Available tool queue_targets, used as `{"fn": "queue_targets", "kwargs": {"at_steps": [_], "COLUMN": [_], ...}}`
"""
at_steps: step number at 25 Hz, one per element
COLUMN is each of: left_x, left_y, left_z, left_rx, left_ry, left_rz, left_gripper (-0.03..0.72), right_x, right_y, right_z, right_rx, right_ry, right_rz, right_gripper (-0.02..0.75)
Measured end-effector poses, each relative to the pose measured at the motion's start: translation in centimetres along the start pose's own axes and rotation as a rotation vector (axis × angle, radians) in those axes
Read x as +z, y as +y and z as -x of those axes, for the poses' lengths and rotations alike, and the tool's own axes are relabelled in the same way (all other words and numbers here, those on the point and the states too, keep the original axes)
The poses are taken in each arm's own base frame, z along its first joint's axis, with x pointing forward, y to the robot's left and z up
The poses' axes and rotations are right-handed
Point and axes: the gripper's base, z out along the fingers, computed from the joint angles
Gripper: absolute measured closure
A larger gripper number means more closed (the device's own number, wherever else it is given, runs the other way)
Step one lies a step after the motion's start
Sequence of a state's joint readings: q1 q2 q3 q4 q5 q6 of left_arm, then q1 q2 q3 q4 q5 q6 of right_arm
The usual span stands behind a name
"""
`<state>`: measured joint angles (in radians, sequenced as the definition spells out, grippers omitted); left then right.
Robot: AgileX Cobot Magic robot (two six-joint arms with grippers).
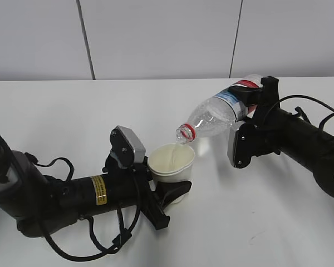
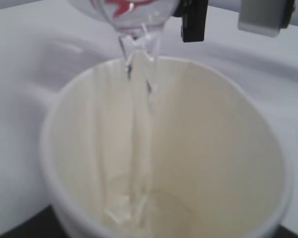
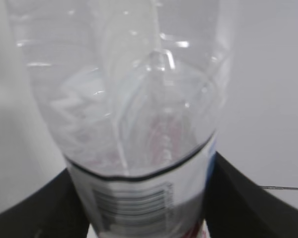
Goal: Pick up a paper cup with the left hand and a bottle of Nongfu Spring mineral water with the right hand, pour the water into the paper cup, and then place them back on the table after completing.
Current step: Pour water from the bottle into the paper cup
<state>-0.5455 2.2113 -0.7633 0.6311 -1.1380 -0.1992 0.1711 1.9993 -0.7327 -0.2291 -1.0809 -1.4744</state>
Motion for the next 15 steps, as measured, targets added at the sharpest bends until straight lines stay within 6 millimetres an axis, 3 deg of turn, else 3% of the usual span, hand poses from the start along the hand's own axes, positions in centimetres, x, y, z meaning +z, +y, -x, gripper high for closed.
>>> {"fn": "queue_targets", "kwargs": {"at_steps": [15], "left_x": [0.00], "left_y": [-0.02], "left_z": [-0.02], "left_rx": [0.001], "left_ry": [0.002], "left_rz": [-0.002], "left_gripper": [0.333], "right_x": [0.00], "right_y": [-0.08], "right_z": [0.01], "right_rx": [-0.002], "right_ry": [-0.001], "right_rz": [-0.007], "right_gripper": [0.288]}}
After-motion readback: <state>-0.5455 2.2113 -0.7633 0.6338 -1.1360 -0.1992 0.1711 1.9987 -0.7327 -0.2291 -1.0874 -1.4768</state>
